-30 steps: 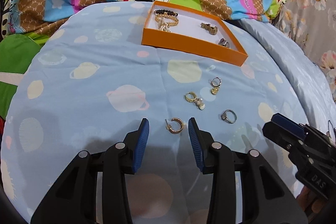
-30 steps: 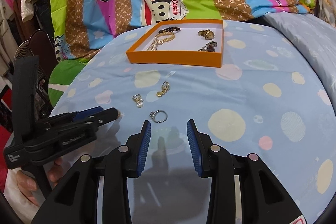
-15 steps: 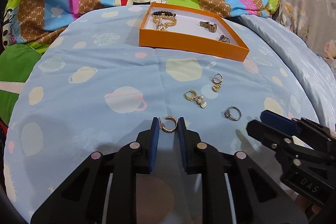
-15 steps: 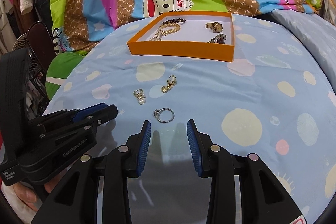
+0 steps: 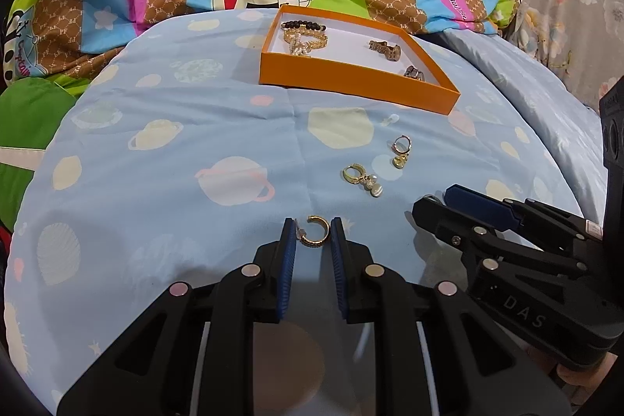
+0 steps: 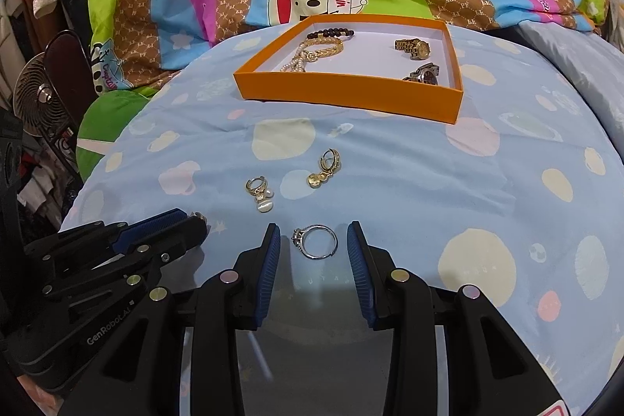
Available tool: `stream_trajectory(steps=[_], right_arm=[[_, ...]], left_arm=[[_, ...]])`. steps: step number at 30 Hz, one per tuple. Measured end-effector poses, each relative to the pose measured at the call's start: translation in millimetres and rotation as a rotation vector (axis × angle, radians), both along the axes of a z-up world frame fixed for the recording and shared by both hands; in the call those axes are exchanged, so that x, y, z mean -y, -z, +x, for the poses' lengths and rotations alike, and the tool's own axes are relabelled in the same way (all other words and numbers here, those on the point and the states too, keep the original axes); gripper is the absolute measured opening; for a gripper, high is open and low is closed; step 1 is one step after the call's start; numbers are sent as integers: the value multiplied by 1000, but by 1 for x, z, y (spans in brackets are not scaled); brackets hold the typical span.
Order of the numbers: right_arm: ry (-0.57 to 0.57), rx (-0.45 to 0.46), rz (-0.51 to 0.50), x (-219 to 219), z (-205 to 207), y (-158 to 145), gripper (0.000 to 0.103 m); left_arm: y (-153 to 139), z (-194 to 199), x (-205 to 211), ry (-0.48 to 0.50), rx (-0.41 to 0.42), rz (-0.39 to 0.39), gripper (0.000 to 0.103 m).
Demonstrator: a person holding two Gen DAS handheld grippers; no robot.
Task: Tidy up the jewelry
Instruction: 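Grasp the gold hoop earring with the left tool while the right tool grasps the silver ring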
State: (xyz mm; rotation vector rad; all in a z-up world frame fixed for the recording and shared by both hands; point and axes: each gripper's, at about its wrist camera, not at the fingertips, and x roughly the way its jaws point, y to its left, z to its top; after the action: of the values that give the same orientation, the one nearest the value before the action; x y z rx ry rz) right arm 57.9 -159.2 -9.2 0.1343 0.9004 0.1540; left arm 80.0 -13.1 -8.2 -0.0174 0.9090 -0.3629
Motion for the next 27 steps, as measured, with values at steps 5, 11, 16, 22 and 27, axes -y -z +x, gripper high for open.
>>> stream_trajectory(steps=[5,11,16,22,27], right_arm=[[2,1,-2,0,0,1,35],[11,2,-4,0,0,1,24],[15,3,2,1,0,2,23],[20,5,14,4,-2,1,23],[27,14,23,7,-6,-1,23]], left_arm=[[0,0,0,2,2,4,17],[1,0,0,5,6,13,17],[0,0,1,6,6,13,17],[1,0,2,6,7,13,17],[0,0,1,9,7,9,17]])
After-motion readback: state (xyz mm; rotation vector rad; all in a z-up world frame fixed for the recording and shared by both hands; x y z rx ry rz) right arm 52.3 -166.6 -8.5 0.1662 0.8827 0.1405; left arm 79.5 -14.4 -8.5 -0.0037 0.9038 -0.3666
